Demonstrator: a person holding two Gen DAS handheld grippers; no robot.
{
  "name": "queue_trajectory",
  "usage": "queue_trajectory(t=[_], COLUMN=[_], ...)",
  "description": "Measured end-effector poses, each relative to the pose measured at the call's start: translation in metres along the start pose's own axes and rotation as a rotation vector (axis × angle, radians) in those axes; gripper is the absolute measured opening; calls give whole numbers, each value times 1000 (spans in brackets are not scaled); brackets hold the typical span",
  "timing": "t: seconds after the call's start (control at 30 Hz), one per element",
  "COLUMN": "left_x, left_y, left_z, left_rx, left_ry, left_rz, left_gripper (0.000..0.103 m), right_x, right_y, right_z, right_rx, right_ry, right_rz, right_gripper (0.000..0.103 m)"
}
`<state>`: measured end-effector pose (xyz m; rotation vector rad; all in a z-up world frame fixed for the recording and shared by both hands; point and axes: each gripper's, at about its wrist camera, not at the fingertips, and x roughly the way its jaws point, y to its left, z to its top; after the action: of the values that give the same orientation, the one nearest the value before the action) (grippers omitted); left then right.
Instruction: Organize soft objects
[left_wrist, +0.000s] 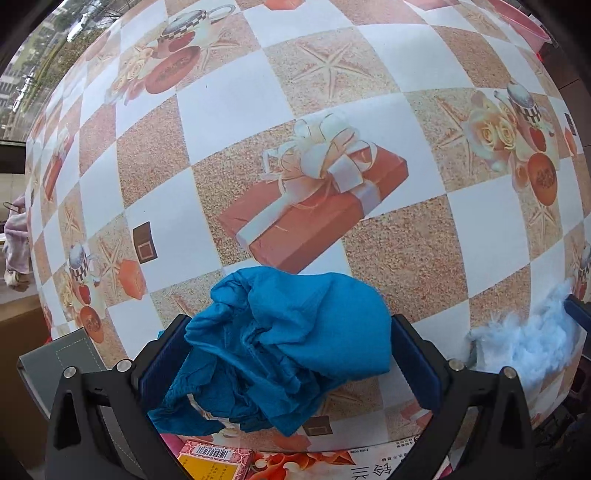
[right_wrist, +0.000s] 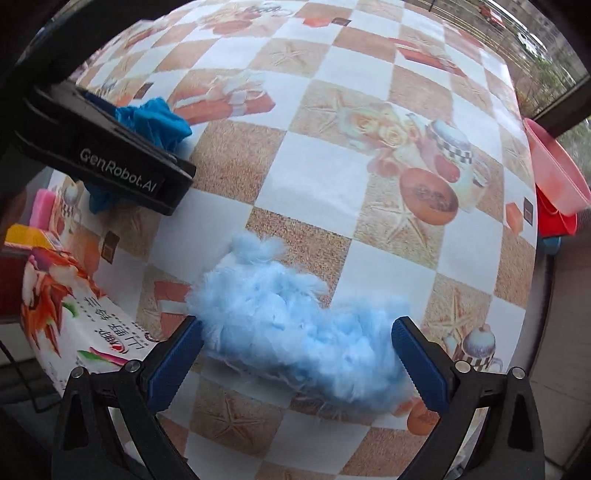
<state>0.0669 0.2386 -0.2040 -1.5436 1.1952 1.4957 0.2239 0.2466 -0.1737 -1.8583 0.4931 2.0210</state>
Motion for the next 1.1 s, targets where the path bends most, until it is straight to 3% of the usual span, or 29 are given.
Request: queue_trajectory(t=[0.2,0.37,0.5,0.53,0.6,0.63,0.7,0.77,0.8,1.1], left_x=[-4,3,3,0,-7,-10,-14,-17,-19,-64], left_y=[-10,3,0,-4,-9,-13,-21,-24,-28,-29], left_z=[17,23,25,23,20,20,17,14,11,-19], left_rx=[17,-41,-5,7,20,26,57,67,62,90], left_ry=[-31,15,17,9,10,18,20,14,11,-89], left_rz=[-12,-82,-84,-91,-142,-165,-156,-182,-201,-261], left_gripper=[103,103,101,95,72,53,45,39,38,38], right_x=[23,27,46,51,55,54,47,41,40,23], right_y=[-10,-7,12,16,17,16,13,6,2,-47], right_z=[8,10,33,38,40,38,34,30,29,-9], right_rx=[55,54,56,45,61,78,105,137,163,500], right_ry=[47,58,117,139,155,148,126,113,111,66], right_rz=[32,2,-2,-4,0,-2,2,25,48,214], right_gripper=[102,103,103,103,101,94,75,42,36,35])
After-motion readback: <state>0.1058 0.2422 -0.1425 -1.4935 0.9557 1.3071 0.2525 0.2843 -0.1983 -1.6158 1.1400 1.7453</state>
